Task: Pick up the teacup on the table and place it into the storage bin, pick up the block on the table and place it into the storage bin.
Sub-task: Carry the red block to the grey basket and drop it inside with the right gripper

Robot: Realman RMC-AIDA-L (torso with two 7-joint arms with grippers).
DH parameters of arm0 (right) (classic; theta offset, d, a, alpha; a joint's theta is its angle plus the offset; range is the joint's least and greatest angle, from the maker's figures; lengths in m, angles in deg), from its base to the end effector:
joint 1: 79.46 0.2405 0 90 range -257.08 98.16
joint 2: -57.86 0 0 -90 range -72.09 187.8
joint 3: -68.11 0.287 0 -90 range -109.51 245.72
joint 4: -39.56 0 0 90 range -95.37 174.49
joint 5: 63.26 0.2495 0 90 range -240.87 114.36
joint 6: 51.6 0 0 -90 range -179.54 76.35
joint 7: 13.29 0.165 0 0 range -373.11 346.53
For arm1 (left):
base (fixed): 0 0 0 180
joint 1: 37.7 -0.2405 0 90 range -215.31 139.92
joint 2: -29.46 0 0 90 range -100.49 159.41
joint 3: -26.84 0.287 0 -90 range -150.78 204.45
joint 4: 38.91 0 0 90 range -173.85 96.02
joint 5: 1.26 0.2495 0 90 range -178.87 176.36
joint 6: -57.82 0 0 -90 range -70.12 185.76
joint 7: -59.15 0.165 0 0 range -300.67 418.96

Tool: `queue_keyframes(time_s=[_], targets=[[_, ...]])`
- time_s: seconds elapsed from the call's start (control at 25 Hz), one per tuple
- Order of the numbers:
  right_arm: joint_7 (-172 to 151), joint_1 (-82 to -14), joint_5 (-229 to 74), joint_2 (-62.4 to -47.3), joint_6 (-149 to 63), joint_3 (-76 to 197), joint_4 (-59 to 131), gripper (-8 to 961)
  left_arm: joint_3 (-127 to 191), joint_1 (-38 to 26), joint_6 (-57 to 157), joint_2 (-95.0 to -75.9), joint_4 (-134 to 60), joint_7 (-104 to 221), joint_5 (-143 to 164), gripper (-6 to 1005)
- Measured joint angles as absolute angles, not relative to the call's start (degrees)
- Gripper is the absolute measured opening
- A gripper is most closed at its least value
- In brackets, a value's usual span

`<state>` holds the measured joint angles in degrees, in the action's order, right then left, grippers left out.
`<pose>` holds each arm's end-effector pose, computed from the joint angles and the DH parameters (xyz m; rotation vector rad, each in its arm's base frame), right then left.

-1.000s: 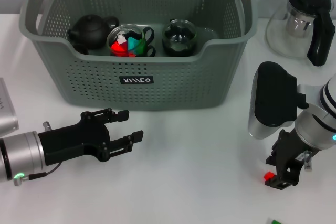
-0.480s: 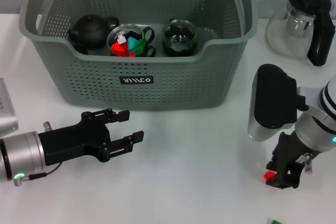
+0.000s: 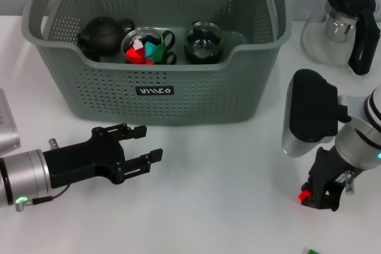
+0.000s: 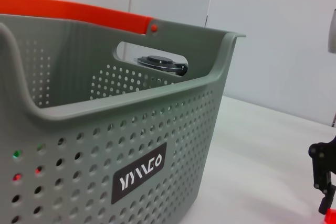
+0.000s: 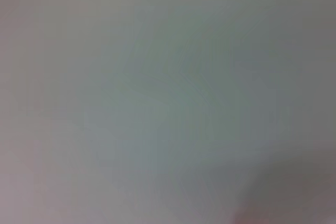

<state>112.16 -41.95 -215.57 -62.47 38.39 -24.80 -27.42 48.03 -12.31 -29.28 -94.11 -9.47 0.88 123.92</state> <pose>0.2187 0.3801 -0.0953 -2.8986 0.3163 -0.9746 -0.3557 0.3255 -0.0745 -2.5841 -0.5846 -0.6945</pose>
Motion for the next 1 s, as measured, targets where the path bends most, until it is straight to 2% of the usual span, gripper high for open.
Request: queue_keyframes(time_s=[0.28, 0.44, 0.76, 1.0], targets=[[105.4, -43.8, -209.5, -62.3, 43.9, -11.6, -36.3, 212, 48.0, -12.4, -29.3, -94.08, -9.4, 0.9, 123.7, 630], [96.1, -45.2, -196.5, -62.26, 47.8, 1.8, -38.6, 212, 48.0, -12.4, -29.3, -94.05, -9.4, 0.9, 123.6, 629], [75.9, -48.3, -168.7, -62.13, 54.2, 20.3, -28.2, 213, 48.1, -11.7, -28.9, -93.83, -9.4, 0.6, 123.5, 628], [71.4, -47.6, -150.2, -62.25, 54.2, 22.9, -22.7, 213, 48.1, -11.0, -29.2, -93.76, -9.3, 0.1, 123.5, 629]])
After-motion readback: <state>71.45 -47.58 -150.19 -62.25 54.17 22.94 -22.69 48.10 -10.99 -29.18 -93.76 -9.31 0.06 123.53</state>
